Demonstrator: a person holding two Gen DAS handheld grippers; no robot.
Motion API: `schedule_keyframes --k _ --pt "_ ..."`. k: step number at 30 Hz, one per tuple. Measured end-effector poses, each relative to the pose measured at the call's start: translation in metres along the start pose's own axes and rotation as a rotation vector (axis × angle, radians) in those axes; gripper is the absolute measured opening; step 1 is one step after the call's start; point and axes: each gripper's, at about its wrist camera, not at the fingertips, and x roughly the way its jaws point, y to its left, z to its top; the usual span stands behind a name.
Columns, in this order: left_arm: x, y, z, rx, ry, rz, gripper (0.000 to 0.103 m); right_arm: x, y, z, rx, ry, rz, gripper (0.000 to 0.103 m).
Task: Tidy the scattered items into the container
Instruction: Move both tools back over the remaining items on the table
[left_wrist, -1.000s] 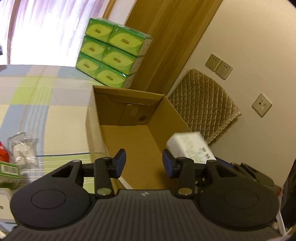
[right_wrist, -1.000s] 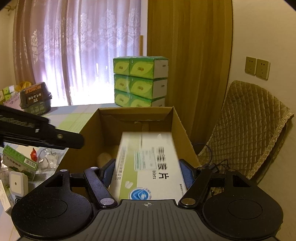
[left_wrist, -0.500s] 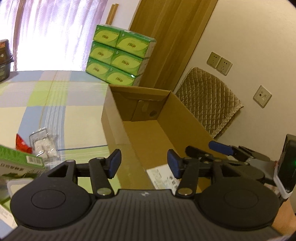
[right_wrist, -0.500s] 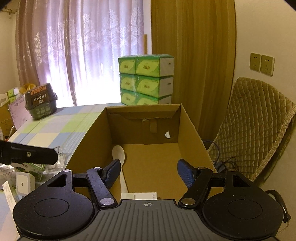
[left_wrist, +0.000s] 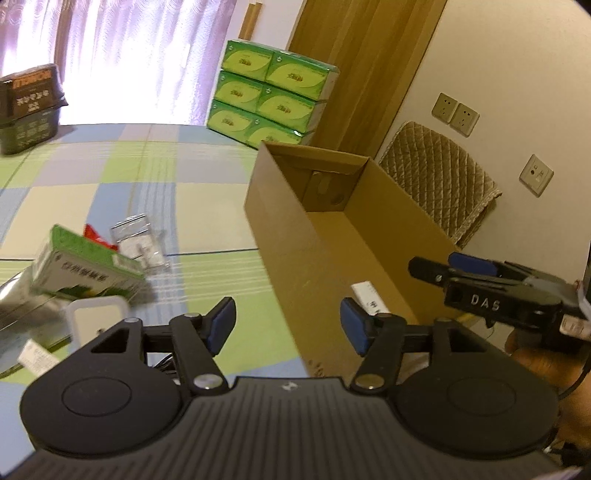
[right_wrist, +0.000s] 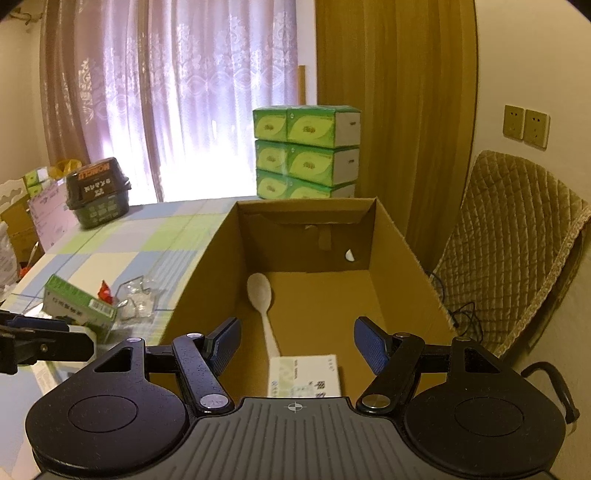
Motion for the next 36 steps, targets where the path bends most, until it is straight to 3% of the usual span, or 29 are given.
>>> schedule_keyframes --k 7,18,28,36 --pt "-0.032 0.015 -0.022 0.025 -0.008 0.049 0.077 -0.019 0.021 -0.004 0.008 -0.006 0.024 0.074" --pt "-0.075 0.070 -0.070 0.028 0.024 0.230 0.100 -0.047 0.094 -0.009 -0.085 -0.044 0.177 0.074" --pt "-0.095 0.115 -0.092 0.008 0.063 0.317 0.101 -0.034 0.155 -0.038 -0.202 0.031 0.288 0.074" --pt "-0.096 0.130 -0.101 0.001 0.074 0.310 0.101 -0.017 0.171 -0.051 -0.259 0.096 0.310 0.074"
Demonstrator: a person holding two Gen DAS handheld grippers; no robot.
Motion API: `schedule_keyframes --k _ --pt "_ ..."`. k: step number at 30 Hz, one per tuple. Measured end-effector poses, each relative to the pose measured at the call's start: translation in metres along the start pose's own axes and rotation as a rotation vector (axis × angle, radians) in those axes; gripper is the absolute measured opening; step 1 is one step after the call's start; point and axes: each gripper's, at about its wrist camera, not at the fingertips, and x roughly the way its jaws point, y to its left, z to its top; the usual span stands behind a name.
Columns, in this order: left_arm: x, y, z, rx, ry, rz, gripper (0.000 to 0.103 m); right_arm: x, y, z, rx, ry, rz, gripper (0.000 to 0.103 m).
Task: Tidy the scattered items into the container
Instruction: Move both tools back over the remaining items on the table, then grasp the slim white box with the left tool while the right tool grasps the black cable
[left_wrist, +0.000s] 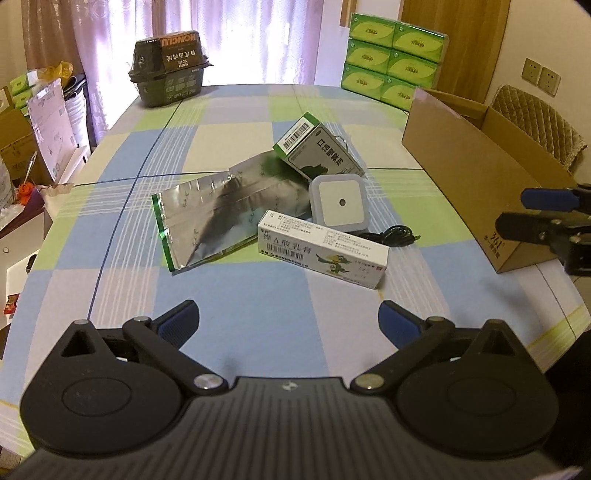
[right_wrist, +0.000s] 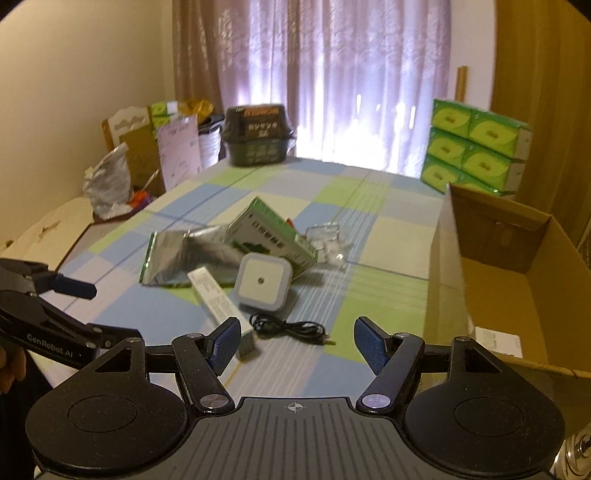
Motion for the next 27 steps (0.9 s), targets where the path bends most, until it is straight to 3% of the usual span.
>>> schedule_keyframes --k 21,27 --pt "0.034 0.003 0.011 -0.050 0.014 -0.070 0.101 0.089 -0.006 -0.006 -0.243 0.167 0.038 0.073" --pt "0.046 0.003 0.021 -0.074 0.010 -0.075 0.101 0.110 -0.003 -0.009 -0.271 0.171 0.029 0.073"
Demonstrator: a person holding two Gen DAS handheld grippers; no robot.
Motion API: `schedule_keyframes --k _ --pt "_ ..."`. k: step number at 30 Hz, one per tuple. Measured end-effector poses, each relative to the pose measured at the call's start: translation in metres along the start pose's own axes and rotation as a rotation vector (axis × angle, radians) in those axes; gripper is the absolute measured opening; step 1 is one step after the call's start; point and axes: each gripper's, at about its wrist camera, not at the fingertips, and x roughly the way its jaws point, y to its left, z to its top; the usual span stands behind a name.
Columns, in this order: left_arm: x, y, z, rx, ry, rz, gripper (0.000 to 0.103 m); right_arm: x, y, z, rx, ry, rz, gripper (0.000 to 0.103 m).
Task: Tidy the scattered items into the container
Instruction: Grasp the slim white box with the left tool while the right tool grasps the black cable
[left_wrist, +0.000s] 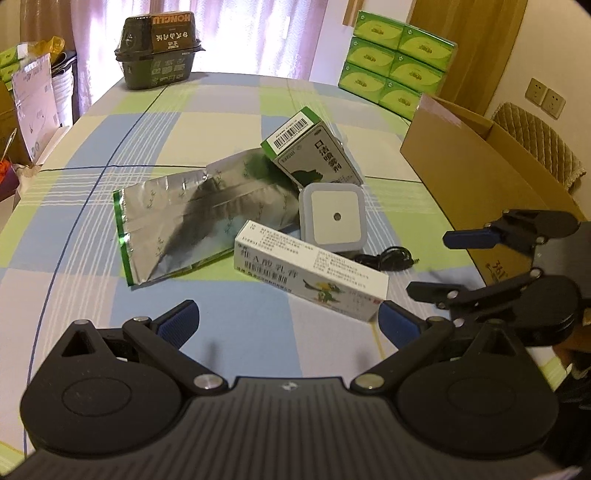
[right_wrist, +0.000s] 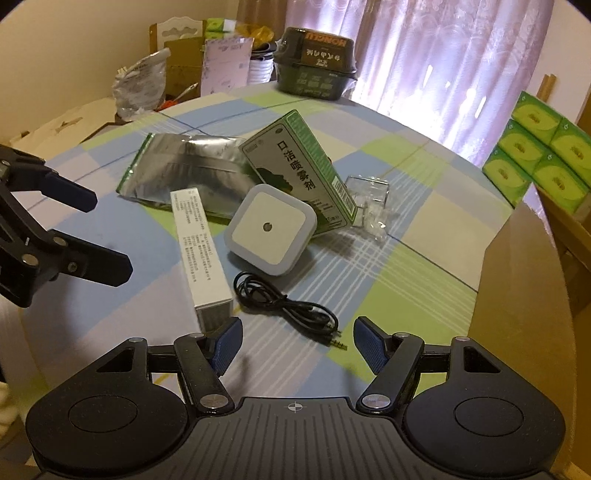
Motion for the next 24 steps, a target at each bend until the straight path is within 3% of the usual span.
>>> schedule_keyframes --k 4,19,22,24 --pt "0.004 0.003 0.002 -0.006 0.004 0.002 0.101 0.014 -0.005 0.003 0.032 0.005 -0.015 0.073" --pt "0.011 0.007 0.001 -0.033 0.008 0.001 0.100 0.010 0.034 -0.007 -0.010 -0.062 0.244 0.073" --pt "0.018 0.003 0.003 -0.012 0.029 -0.004 0.090 0.009 0.042 -0.012 -0.042 -0.060 0.258 0.073" --pt "0.024 0.000 0.004 0.009 0.046 0.003 0.076 0.010 0.041 -0.016 -0.045 -0.051 0.240 0.073"
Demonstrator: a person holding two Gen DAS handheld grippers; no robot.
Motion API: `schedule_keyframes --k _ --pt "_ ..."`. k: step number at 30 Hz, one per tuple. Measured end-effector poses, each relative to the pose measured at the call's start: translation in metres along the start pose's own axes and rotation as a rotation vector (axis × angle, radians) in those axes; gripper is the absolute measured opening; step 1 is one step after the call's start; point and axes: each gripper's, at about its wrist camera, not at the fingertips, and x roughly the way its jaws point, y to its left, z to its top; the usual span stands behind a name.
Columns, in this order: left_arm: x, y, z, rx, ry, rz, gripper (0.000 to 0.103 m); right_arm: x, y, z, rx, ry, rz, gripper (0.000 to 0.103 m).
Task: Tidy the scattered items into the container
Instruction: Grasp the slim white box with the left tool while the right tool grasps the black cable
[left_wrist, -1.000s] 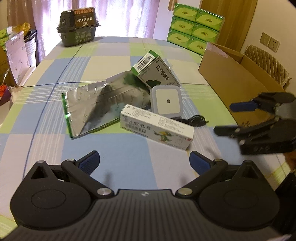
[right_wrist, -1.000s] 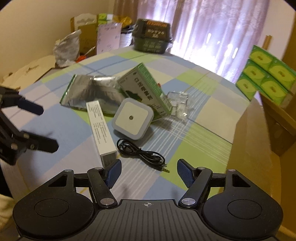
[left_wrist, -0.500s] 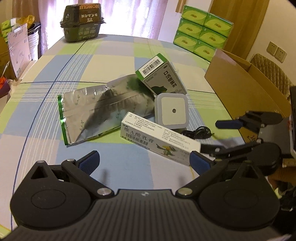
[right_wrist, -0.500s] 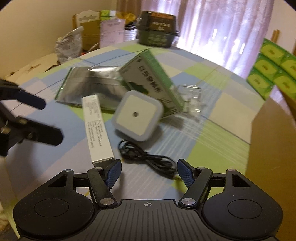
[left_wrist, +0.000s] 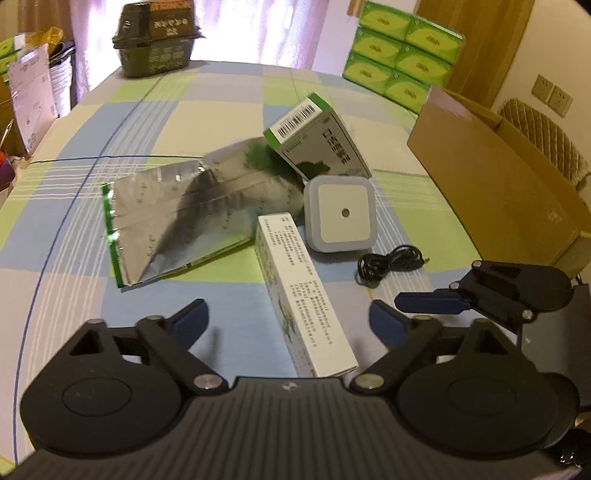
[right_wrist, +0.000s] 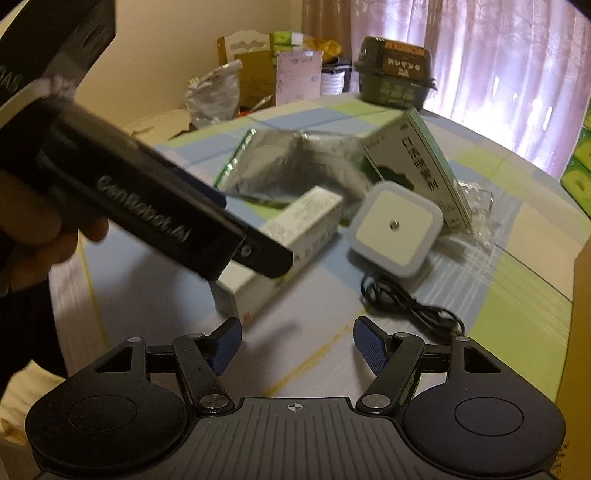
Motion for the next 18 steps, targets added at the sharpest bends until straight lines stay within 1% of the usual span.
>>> schedule_keyframes --k 1,3,4,6,8,9,11,13,18 --pt "0.004 -0.002 0.001 0.013 0.010 0.008 0.071 -0.001 -0.003 -0.002 0.004 0.000 -0.013 0.073" --pt "0.010 -0.004 0.003 0.033 0.029 0.016 0.057 -0.003 -0.013 -0.005 0.025 -0.005 -0.046 0.073" --pt "0.013 -0.005 0.004 0.040 0.038 0.017 0.053 -0.004 -0.018 -0.006 0.036 -0.007 -0.068 0.073" --pt "0.018 -0.007 0.005 0.054 0.050 0.019 0.035 -0.004 -0.030 -0.004 0.056 -0.003 -0.112 0.073" --pt "0.019 -0.009 0.006 0.071 0.055 0.027 0.024 -0.004 -0.041 -0.001 0.070 -0.003 -0.140 0.073" --pt "0.019 -0.010 0.006 0.082 0.059 0.031 0.021 -0.004 -0.046 0.001 0.069 -0.006 -0.146 0.073" --pt "0.017 -0.009 0.005 0.092 0.070 0.027 0.021 -0.004 -0.051 0.006 0.052 -0.012 -0.153 0.073" --pt "0.014 -0.006 0.004 0.088 0.086 0.006 0.021 -0.001 -0.054 0.012 0.016 -0.015 -0.150 0.073" --pt "0.004 -0.003 -0.003 0.141 0.106 0.011 0.021 0.017 -0.055 0.023 -0.079 0.013 -0.108 0.073"
